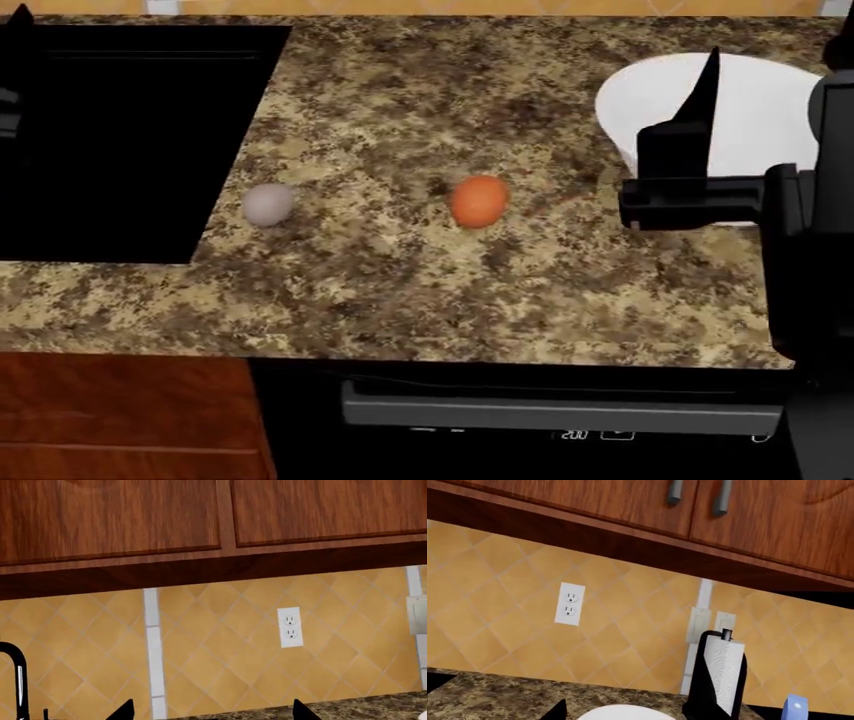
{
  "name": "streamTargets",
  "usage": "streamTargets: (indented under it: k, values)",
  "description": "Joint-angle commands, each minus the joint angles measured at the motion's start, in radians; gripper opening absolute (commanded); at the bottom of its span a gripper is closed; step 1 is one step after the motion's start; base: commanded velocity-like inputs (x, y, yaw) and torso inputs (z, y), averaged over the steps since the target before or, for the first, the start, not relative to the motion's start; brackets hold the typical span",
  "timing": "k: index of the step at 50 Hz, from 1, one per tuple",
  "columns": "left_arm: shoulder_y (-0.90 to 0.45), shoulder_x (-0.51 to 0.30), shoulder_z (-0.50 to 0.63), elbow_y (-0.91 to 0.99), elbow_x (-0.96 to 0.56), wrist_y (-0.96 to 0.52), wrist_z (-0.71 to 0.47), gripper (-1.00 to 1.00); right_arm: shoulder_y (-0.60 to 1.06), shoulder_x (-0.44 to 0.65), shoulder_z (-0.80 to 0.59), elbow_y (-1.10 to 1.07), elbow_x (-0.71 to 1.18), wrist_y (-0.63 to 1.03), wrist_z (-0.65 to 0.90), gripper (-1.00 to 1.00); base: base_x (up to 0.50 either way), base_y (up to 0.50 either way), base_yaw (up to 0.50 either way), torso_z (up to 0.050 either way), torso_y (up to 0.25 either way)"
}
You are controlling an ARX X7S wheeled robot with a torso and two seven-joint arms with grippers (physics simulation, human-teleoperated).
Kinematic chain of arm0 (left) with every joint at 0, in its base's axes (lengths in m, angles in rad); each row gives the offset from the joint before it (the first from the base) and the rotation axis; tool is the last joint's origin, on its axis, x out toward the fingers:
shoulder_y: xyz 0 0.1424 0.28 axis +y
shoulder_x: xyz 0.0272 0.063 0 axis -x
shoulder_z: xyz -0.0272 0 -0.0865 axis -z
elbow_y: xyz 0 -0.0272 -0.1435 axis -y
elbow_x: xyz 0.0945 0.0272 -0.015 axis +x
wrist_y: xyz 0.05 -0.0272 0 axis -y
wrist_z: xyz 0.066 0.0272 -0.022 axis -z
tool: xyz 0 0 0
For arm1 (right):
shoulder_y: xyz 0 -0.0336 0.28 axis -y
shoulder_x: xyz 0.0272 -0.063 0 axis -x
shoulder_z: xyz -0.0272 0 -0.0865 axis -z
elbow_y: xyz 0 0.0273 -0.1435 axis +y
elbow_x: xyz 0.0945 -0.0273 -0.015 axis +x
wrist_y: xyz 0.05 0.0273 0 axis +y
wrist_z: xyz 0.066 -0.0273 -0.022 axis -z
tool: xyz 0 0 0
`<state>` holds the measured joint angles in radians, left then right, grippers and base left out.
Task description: Place the eggs and milk next to the bowl.
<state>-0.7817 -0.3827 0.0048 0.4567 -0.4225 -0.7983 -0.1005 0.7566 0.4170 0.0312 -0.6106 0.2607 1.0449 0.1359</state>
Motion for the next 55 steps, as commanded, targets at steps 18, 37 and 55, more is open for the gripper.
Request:
streamTargets:
  k: [18, 37, 55]
  values:
    - [-0.009, 0.014, 0.004, -0.009, -0.024, -0.002, -0.003, 1.00, -0.018, 0.014, 0.014, -0.012, 0.015, 0.010, -0.005, 1.00, 0.00, -0.50, 0.00, 0.000, 0.000]
    - [0.012, 0.000, -0.006, -0.003, -0.030, 0.008, -0.004, 1.00, -0.019, 0.009, -0.014, 0.006, 0.015, -0.012, -0.006, 1.00, 0.00, -0.50, 0.00, 0.000, 0.000]
    - [0.014, -0.006, -0.011, 0.000, -0.037, 0.009, -0.009, 1.00, -0.015, 0.008, -0.036, 0.024, 0.024, -0.015, -0.013, 1.00, 0.11, 0.00, 0.00, 0.000, 0.000]
